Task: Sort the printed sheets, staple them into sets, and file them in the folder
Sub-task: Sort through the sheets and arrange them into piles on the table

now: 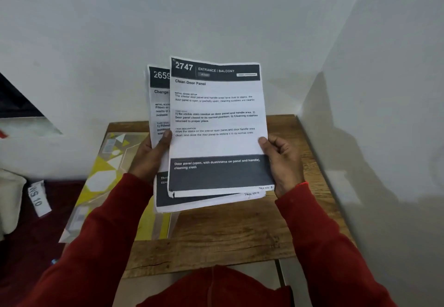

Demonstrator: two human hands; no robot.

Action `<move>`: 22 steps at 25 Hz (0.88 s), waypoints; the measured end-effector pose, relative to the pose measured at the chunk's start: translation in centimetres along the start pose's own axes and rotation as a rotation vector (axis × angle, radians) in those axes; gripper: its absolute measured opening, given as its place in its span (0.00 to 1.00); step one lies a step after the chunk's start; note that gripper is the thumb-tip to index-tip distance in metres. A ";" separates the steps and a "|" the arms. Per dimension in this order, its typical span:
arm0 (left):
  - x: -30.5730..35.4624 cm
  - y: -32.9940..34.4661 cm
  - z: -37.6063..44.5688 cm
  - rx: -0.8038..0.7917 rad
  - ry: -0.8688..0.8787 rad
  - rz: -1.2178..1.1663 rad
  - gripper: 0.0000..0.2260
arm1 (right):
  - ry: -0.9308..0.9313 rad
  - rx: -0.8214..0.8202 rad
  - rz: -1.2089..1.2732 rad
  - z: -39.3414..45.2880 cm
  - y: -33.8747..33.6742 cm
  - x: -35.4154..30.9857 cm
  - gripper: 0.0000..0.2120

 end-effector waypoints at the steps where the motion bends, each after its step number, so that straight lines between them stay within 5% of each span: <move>1: -0.3 -0.4 0.1 0.009 0.005 0.013 0.09 | -0.017 0.046 -0.040 0.5 -1.1 0.4 0.04; 5: 0.4 -3.5 0.6 0.099 0.053 0.040 0.10 | -0.059 0.285 -0.396 2.6 -8.9 3.7 0.08; 10: 2.3 -6.6 0.6 0.155 0.109 0.082 0.12 | 0.079 0.283 -0.759 2.8 -17.8 12.4 0.14; 12: 2.6 -6.7 0.6 0.144 0.125 0.086 0.18 | 0.127 0.275 -0.819 3.0 -18.9 13.8 0.13; 18: 2.6 -3.9 0.1 0.097 0.077 0.077 0.08 | 0.090 0.230 -1.140 3.6 -15.9 9.9 0.20; 20: 3.1 -2.8 -0.2 0.078 0.082 0.045 0.08 | -0.060 0.233 -0.856 3.2 -11.8 5.3 0.19; 22: 3.8 -1.5 -0.1 0.057 0.088 0.035 0.09 | -0.031 0.063 -0.350 2.0 -5.8 1.0 0.16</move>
Point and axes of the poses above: each hand's wrist, its own z-axis towards the middle knuckle, its own y-axis out of the palm, x = y × z, the point moved 10 cm from there along z, towards the middle knuckle, and after that the axes turned 2 degrees about -y, right-handed, at the moved point
